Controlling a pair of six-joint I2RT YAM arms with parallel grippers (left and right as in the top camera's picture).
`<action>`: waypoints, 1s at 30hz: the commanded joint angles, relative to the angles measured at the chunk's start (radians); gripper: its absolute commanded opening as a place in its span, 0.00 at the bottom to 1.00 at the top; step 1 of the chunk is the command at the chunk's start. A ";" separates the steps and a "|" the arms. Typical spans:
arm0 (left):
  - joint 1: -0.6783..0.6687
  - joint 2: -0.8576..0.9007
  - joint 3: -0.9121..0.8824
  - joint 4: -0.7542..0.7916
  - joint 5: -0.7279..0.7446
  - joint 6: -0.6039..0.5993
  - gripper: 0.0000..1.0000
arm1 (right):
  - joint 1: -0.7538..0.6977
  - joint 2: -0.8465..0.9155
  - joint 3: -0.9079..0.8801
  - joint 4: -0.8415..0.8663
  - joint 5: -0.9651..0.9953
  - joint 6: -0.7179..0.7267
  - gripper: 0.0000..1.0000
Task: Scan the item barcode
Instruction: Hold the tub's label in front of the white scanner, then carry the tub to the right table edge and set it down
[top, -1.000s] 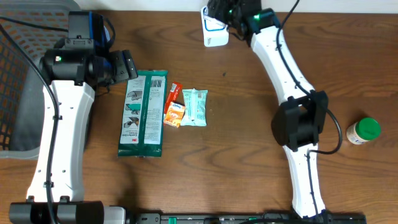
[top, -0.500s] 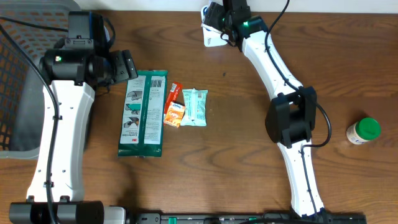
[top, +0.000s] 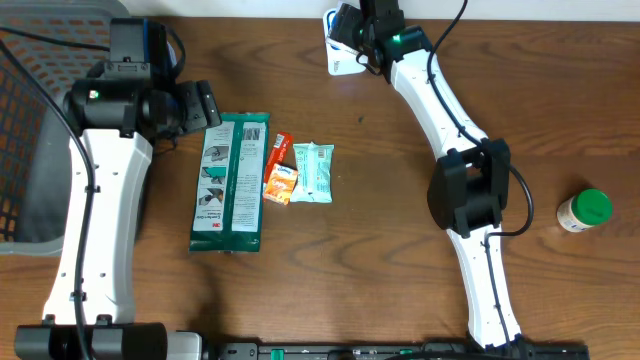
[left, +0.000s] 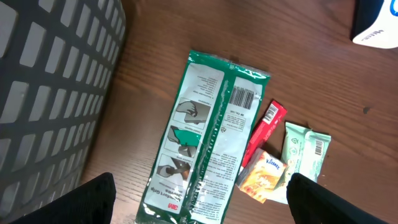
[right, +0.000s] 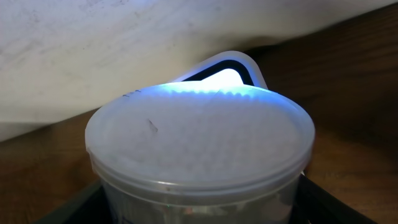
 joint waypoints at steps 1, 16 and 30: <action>0.003 0.008 -0.002 -0.002 0.006 0.006 0.88 | -0.005 -0.007 -0.003 0.003 0.006 0.013 0.28; 0.003 0.008 -0.002 -0.002 0.006 0.006 0.88 | -0.025 -0.028 0.005 0.006 -0.079 -0.018 0.24; 0.003 0.008 -0.002 -0.002 0.006 0.006 0.88 | -0.166 -0.385 0.009 -0.541 -0.181 -0.220 0.07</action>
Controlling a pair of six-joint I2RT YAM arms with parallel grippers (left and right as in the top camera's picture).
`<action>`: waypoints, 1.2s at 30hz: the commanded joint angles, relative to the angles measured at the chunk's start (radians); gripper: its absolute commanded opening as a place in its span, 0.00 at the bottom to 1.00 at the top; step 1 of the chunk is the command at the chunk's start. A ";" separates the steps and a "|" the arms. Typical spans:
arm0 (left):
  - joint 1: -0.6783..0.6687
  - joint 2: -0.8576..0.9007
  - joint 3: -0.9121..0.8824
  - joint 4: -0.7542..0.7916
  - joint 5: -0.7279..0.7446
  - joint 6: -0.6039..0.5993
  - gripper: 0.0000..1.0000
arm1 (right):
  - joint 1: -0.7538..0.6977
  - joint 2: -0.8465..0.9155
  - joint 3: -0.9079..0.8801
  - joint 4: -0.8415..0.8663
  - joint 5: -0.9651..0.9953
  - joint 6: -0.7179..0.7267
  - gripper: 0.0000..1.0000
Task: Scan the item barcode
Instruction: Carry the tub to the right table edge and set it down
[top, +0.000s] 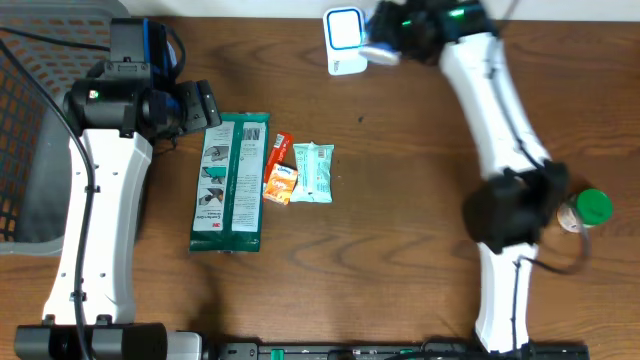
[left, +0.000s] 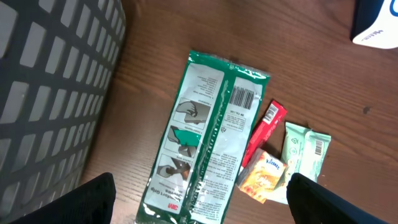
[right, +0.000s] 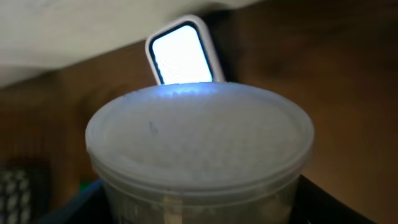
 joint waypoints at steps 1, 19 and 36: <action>0.003 0.008 -0.002 -0.002 0.006 0.006 0.88 | -0.064 -0.135 0.013 -0.115 -0.016 -0.067 0.05; 0.003 0.008 -0.002 -0.002 0.006 0.006 0.88 | -0.495 -0.186 -0.133 -0.583 0.191 0.029 0.01; 0.003 0.008 -0.002 -0.002 0.006 0.006 0.87 | -0.645 -0.186 -0.613 -0.283 0.353 0.174 0.03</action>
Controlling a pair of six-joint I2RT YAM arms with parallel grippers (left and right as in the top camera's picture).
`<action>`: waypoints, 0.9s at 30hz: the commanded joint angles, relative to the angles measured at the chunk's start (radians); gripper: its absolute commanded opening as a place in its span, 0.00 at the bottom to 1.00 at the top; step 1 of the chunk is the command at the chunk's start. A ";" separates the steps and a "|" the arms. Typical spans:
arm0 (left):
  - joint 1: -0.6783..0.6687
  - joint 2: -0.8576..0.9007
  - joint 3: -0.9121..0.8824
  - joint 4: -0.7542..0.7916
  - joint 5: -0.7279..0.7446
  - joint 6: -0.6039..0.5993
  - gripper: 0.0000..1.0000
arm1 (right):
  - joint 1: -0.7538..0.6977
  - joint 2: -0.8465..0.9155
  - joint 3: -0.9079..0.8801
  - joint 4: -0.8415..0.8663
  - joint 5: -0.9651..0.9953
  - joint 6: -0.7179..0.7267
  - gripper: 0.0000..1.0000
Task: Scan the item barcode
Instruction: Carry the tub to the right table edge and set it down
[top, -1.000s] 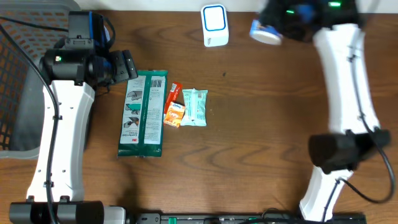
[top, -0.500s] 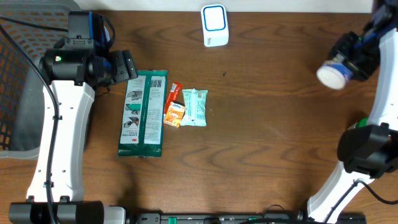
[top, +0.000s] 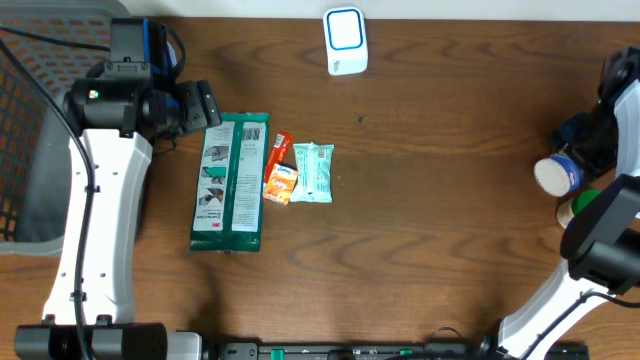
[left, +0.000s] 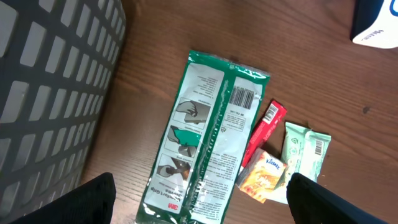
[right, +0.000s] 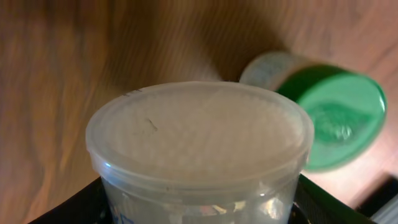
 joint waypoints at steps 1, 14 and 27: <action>0.003 0.008 -0.002 -0.002 0.006 0.006 0.88 | -0.017 0.001 -0.061 0.054 0.047 0.027 0.03; 0.003 0.008 -0.002 -0.002 0.006 0.006 0.88 | -0.018 0.001 -0.188 0.231 0.058 0.027 0.25; 0.003 0.008 -0.002 -0.002 0.006 0.006 0.88 | -0.018 0.001 -0.193 0.245 0.045 -0.018 0.86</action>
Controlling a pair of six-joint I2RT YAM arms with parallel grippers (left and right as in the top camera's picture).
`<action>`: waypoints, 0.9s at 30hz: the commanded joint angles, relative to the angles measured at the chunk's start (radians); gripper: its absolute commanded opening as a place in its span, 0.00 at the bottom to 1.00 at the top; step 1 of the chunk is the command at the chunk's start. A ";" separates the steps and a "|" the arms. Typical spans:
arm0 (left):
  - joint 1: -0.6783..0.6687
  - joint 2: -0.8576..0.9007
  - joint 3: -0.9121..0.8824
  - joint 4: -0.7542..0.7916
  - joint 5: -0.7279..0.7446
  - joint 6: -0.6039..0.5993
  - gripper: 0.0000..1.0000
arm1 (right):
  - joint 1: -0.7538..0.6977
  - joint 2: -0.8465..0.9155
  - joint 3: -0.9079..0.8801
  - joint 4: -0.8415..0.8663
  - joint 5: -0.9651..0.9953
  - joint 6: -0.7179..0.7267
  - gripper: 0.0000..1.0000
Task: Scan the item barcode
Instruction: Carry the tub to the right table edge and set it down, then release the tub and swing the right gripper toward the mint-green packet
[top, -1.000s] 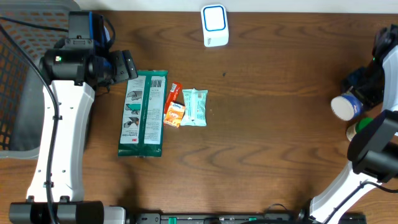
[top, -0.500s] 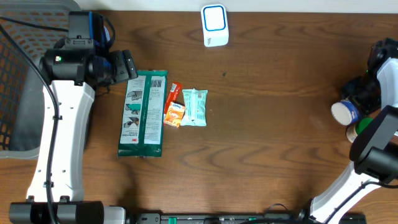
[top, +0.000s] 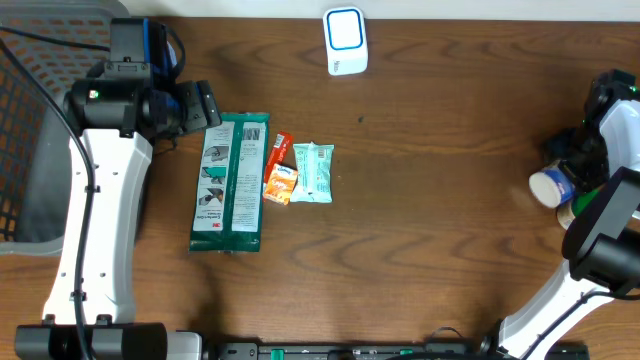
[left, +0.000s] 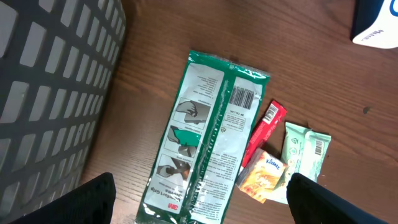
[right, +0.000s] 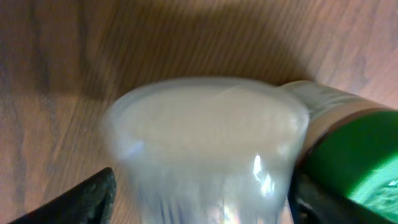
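Note:
A clear tub with a white lid (top: 545, 187) sits between the fingers of my right gripper (top: 562, 168) at the table's far right edge. In the right wrist view the tub (right: 205, 137) is blurred. It fills the gap of the right gripper (right: 202, 202) and touches a green-capped bottle (right: 348, 155). The white scanner (top: 345, 40) stands at the back centre. My left gripper (left: 202, 208) hangs open above a long green packet (left: 211, 143) with its barcode facing up.
A red stick pack (top: 278, 155), an orange sachet (top: 283, 186) and a mint-green pack (top: 313, 172) lie right of the green packet (top: 232, 180). A dark mesh basket (top: 30, 130) stands at the left edge. The green-capped bottle (top: 570, 212) is mostly hidden behind the right arm.
The tub now sits slightly lower and further left in the overhead view, tilted, and right against the green-capped bottle. The left arm and the packets have not moved.
My right gripper held the tub right up against the scanner at the back centre. Then it held it a little to the scanner's right. Then the tub was at the far right above the green-capped bottle, and now sits beside that bottle. The left arm stayed still throughout.

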 joint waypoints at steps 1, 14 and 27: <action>0.003 0.008 -0.002 -0.002 0.006 0.006 0.88 | -0.005 0.001 0.007 0.000 0.003 -0.013 0.90; 0.003 0.008 -0.002 -0.002 0.006 0.006 0.88 | -0.005 0.001 0.057 0.012 -0.005 -0.013 0.99; 0.003 0.008 -0.002 -0.002 0.006 0.006 0.88 | -0.004 0.001 0.385 -0.145 -0.204 -0.189 0.96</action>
